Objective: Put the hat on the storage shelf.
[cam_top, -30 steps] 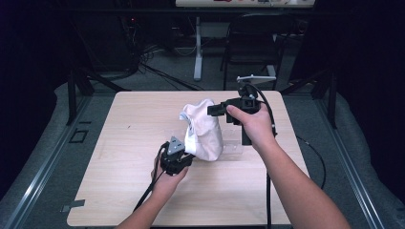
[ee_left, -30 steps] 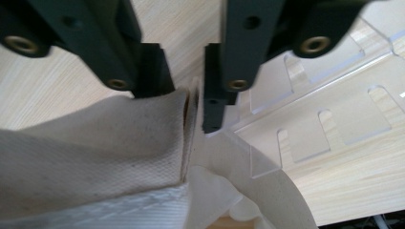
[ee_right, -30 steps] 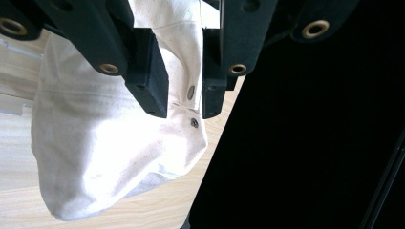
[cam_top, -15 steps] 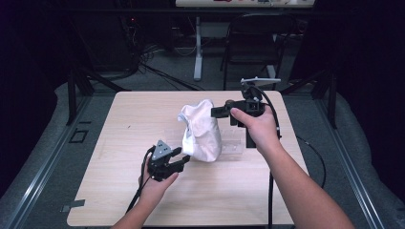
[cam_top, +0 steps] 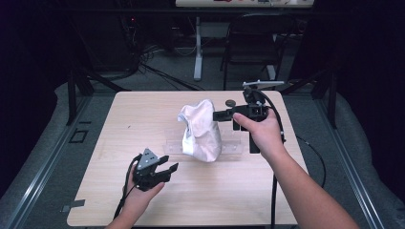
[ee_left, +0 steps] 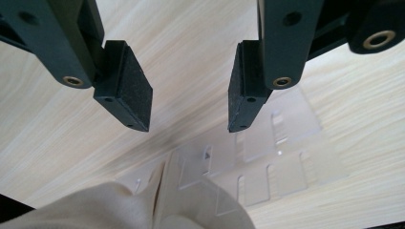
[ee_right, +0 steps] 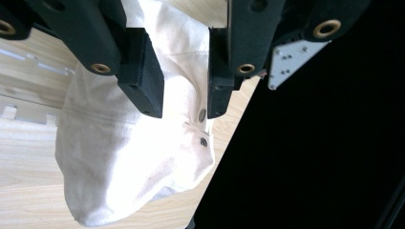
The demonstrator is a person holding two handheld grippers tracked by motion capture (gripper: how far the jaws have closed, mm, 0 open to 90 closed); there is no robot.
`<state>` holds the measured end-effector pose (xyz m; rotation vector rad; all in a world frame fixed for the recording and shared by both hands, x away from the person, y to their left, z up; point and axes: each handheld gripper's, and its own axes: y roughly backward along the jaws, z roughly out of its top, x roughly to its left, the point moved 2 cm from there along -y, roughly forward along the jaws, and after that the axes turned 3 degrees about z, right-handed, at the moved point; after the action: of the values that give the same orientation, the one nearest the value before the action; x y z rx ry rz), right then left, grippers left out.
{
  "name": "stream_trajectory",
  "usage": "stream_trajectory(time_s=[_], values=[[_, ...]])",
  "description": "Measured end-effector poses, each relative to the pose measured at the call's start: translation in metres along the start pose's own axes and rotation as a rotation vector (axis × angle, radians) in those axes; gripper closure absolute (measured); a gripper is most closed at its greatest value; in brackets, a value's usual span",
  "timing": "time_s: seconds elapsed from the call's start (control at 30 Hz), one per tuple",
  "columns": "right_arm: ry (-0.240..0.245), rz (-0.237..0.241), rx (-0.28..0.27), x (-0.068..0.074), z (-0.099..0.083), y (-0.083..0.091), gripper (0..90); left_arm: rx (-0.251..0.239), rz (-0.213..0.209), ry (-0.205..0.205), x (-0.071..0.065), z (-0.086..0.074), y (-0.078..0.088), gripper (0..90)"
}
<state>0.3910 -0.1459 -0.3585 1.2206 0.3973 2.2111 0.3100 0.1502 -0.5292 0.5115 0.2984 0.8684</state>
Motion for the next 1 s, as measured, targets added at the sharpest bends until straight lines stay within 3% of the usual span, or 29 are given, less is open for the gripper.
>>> stream_trajectory(time_s=[0.33, 0.37, 0.67, 0.77, 1.0], values=[[0.038, -0.025, -0.001, -0.004, -0.021, 0.007, 62.6, 0.012, 0.028, -0.002, 0.016, -0.022, 0.019, 50.1], [0.043, -0.023, 0.000, -0.004, -0.023, 0.008, 62.1, 0.007, 0.032, 0.011, 0.019, -0.025, 0.021, 50.1], [0.082, 0.004, -0.019, -0.007, -0.042, 0.013, 58.6, 0.011, 0.036, 0.014, 0.028, -0.031, 0.013, 49.5], [0.131, -0.032, -0.049, -0.009, -0.054, 0.012, 55.5, 0.012, 0.039, 0.023, 0.029, -0.032, 0.011, 49.2], [0.144, -0.045, -0.097, -0.021, -0.077, 0.011, 50.1, 0.013, 0.044, 0.028, 0.031, -0.035, 0.010, 48.7]])
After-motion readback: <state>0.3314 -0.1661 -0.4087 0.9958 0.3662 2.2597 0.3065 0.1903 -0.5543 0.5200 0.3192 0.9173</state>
